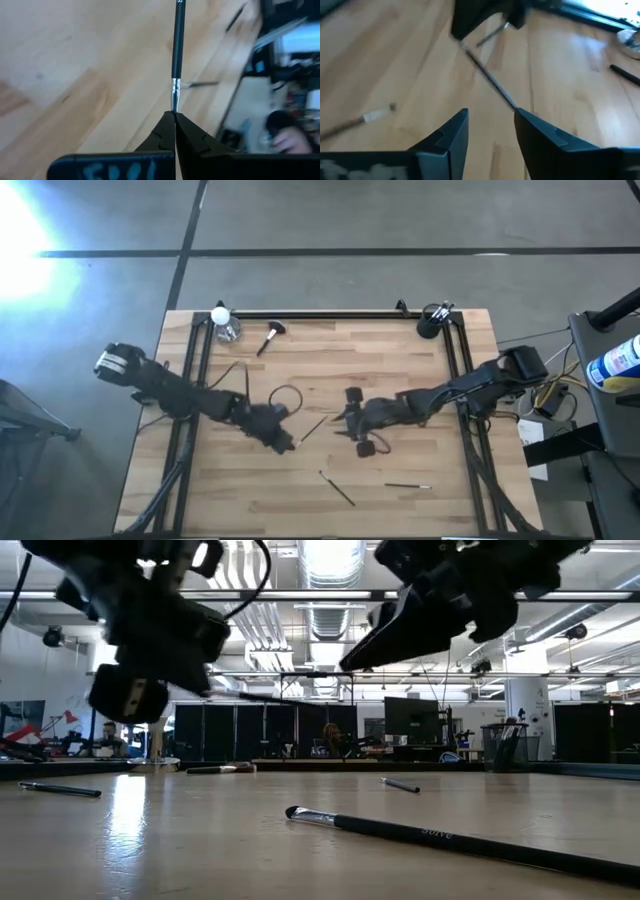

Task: Put items in baskets/containers
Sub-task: Put the liner brush into the mesh organizer

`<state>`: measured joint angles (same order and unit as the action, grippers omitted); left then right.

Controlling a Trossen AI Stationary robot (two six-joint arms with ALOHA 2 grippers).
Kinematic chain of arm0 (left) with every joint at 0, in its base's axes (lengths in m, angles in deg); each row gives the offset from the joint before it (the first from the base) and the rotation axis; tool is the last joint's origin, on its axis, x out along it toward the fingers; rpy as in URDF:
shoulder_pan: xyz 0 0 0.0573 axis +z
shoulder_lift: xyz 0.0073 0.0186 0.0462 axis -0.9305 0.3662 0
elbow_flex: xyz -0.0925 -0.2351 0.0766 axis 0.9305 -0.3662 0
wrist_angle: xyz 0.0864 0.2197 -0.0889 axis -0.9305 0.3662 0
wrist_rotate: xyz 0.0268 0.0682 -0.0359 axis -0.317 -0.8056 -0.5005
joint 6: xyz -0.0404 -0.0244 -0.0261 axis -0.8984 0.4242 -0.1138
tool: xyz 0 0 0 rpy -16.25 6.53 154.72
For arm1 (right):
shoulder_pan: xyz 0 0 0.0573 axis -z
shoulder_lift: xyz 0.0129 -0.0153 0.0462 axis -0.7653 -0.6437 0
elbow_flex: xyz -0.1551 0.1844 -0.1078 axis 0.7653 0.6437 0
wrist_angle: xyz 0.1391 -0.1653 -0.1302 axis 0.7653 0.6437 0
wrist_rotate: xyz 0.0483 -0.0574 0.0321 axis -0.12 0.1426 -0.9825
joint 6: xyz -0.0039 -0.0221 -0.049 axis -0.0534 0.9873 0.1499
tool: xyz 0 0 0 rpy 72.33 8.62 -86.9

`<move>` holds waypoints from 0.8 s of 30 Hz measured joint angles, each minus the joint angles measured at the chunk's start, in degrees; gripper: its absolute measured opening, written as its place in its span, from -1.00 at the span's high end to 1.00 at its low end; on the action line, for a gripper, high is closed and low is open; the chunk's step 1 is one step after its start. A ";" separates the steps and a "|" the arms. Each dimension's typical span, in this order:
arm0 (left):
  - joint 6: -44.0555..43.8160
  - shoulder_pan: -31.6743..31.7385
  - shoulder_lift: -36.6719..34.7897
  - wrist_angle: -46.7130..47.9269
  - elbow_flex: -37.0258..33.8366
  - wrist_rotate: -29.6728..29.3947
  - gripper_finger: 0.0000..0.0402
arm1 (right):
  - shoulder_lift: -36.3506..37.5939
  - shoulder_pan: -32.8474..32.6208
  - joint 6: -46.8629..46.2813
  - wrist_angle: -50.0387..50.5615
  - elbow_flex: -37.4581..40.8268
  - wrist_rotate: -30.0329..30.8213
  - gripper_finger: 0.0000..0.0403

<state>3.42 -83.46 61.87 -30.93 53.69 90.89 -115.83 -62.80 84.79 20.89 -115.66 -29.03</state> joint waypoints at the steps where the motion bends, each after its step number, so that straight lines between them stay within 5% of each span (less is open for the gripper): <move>1: -0.54 1.29 0.00 -1.16 0.02 1.29 1.00 | -1.15 -0.07 1.39 2.45 -1.76 0.01 0.22; 16: -1.29 10.02 -0.02 -3.08 0.24 9.50 1.00 | -16.75 -0.90 12.86 26.54 -26.08 10.18 0.33; 24: -0.59 10.74 -0.02 -3.02 0.24 10.12 1.00 | -21.71 -1.01 15.60 29.28 -32.61 15.22 0.46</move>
<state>2.83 -72.71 61.84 -33.95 53.93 101.02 -137.53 -63.80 100.39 50.17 -148.27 -13.81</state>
